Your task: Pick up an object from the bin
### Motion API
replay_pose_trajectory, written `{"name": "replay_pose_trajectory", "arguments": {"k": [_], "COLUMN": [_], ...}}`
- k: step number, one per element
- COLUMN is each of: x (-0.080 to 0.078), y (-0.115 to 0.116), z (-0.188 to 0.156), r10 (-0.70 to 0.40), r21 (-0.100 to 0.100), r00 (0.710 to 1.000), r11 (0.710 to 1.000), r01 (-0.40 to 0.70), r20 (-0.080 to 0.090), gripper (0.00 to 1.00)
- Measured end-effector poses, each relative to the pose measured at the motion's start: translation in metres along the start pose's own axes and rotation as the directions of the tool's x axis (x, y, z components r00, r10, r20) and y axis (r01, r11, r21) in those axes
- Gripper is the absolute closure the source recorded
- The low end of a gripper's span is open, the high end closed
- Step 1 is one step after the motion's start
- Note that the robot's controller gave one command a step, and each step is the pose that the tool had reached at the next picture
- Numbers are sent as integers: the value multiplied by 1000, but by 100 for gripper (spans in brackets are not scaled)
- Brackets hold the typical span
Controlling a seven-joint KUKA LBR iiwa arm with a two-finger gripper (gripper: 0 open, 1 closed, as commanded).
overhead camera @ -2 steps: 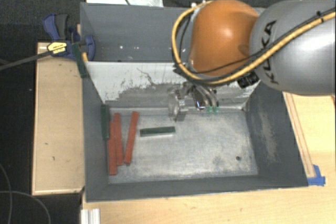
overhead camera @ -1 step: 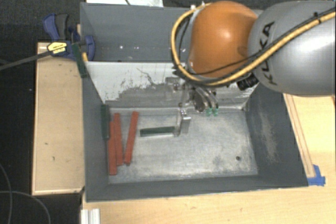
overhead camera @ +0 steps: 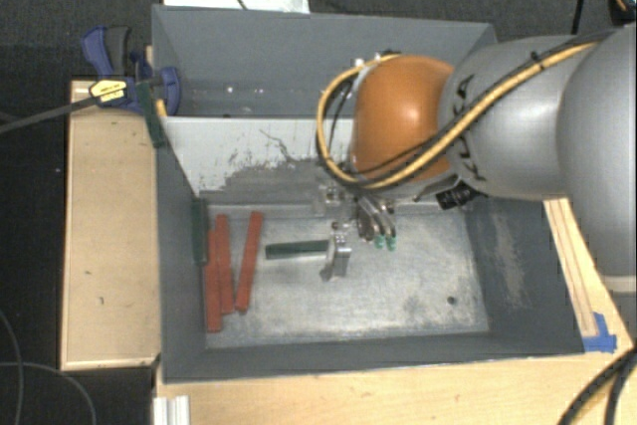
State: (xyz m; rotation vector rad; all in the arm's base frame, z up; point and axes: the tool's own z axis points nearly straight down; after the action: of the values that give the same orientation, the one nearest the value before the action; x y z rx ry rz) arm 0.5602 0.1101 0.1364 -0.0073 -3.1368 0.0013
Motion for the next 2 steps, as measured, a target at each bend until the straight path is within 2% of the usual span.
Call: {"name": "replay_pose_trajectory", "arguments": {"k": [1,2], "x": [-18,-19], "y": [-12,-11], "z": [68,65], "r10": [-102,-98], "r21": [0,-1], "r00": [995,995], "r11": [995,995], "r01": [102,98], "r20": [1,6], "gripper": [0,100]}}
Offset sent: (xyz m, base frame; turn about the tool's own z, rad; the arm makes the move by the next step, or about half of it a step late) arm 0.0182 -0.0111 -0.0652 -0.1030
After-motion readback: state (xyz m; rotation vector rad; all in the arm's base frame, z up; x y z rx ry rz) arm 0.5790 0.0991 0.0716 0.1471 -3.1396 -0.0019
